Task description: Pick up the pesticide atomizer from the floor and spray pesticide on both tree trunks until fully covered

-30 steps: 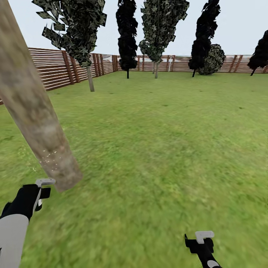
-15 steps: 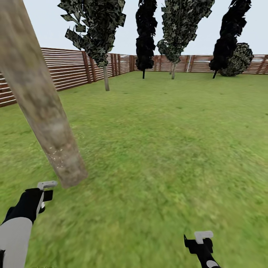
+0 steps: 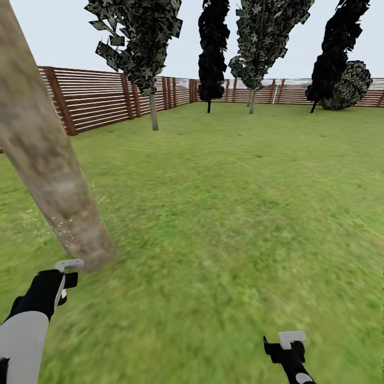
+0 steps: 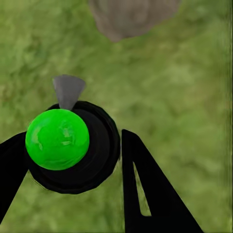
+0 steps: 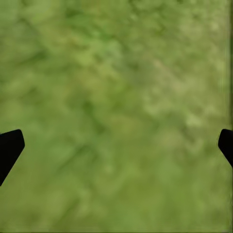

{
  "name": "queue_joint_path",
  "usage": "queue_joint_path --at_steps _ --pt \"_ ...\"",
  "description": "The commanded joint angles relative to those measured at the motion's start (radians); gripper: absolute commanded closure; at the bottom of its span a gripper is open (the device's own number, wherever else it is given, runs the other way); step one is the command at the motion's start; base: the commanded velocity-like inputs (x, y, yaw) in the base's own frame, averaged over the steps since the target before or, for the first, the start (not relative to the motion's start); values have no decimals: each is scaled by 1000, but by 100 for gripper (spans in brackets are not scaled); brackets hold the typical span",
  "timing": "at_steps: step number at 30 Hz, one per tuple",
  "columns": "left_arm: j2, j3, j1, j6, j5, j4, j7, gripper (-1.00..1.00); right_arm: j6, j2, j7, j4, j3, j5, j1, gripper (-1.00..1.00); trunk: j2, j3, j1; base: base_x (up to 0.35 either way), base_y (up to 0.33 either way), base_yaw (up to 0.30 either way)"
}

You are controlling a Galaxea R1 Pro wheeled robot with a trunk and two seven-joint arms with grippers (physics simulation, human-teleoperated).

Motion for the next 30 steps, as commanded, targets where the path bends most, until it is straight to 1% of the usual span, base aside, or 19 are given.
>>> queue_joint_path --at_steps 1,10,27,30 --pt "0 0 0 0 -1 -1 0 100 0 0 0 0 0 0 0 -100 0 0 0 166 -250 0" --pt "1 0 0 0 -2 -1 0 100 0 0 0 0 0 0 0 -100 0 0 0 166 -250 29" --pt "3 0 0 -2 -4 -1 0 100 0 0 0 0 0 0 0 -100 0 0 0 165 -250 268" --pt "3 0 0 -2 -4 -1 0 100 0 0 0 0 0 0 0 -100 0 0 0 164 -250 124"
